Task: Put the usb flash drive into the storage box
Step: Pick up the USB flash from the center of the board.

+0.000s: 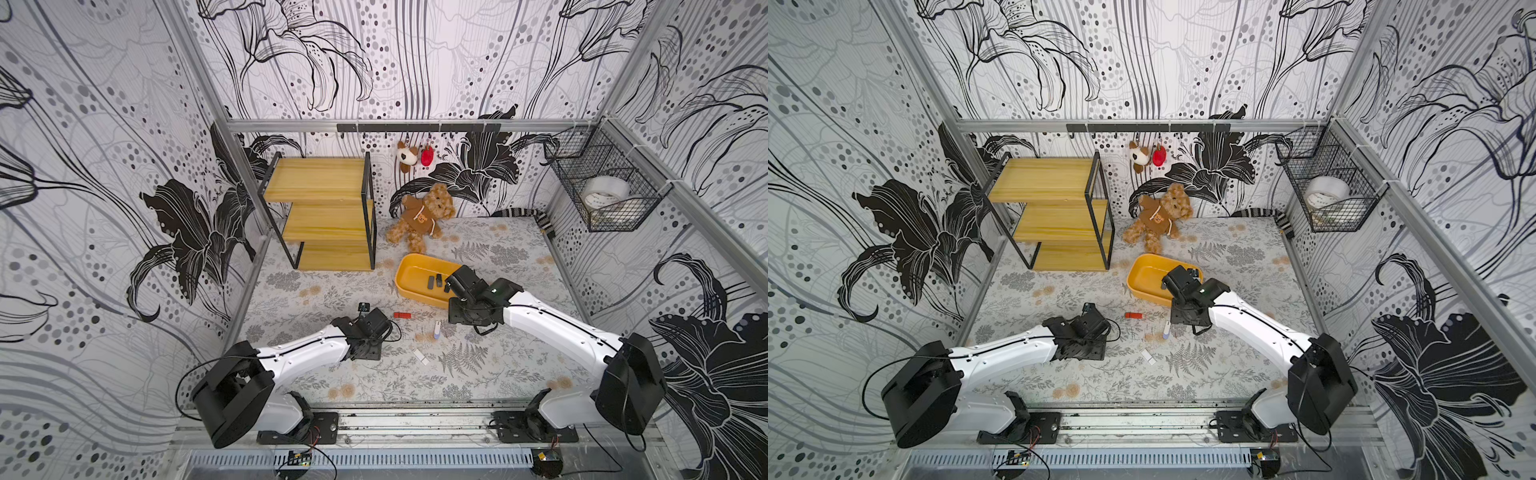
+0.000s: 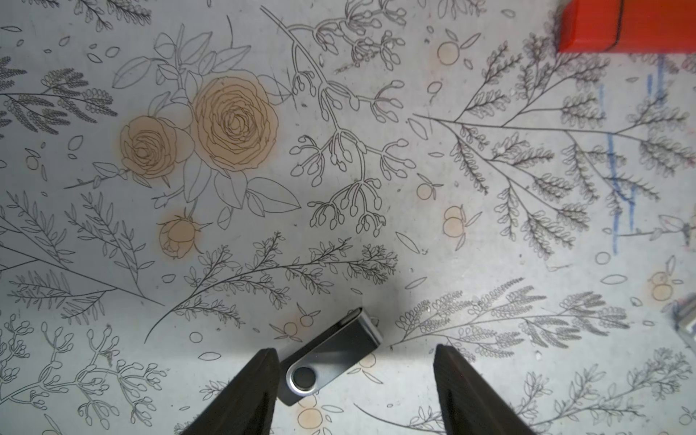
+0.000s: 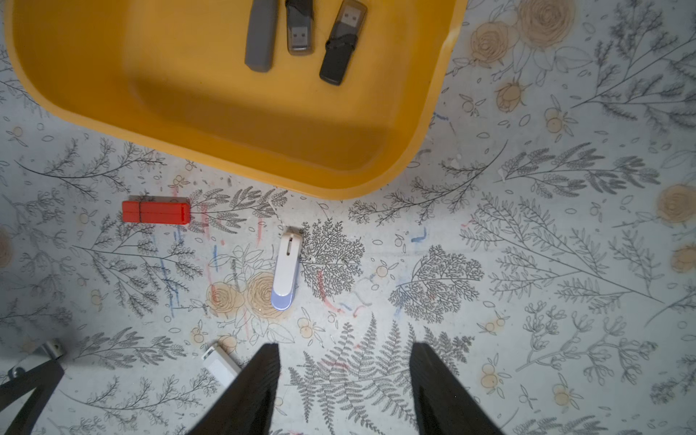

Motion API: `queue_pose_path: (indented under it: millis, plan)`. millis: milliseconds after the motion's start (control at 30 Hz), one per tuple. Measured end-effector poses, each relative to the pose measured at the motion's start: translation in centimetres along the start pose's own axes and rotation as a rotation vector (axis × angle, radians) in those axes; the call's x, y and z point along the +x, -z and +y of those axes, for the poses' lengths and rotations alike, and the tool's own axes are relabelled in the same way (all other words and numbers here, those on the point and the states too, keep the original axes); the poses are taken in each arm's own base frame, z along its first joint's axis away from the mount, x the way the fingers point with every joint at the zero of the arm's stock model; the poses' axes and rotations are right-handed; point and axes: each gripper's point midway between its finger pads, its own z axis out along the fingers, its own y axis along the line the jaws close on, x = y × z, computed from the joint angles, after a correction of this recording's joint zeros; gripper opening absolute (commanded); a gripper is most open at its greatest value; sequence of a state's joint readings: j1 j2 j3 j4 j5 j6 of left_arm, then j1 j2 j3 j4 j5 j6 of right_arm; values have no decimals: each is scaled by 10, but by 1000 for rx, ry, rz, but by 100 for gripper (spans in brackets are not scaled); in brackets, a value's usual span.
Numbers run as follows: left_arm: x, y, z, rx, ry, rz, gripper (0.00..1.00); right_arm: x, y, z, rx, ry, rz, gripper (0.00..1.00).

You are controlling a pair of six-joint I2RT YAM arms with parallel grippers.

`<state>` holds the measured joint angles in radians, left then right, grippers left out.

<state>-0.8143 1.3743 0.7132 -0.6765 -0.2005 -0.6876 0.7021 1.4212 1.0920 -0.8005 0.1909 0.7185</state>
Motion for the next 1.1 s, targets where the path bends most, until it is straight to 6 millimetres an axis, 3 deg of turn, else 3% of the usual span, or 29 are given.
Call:
queue_pose_path:
  millis: [367, 533, 1100]
  plan:
    - [18, -12, 13, -103, -25, 86, 74, -2, 1, 1, -2, 0, -3, 61]
    - [17, -13, 11, -93, -26, 84, 73, -3, 1, 2, -4, -1, -6, 61]
    - [16, -16, -1, -44, -26, 95, 42, -2, -2, 3, 1, 1, 6, 61]
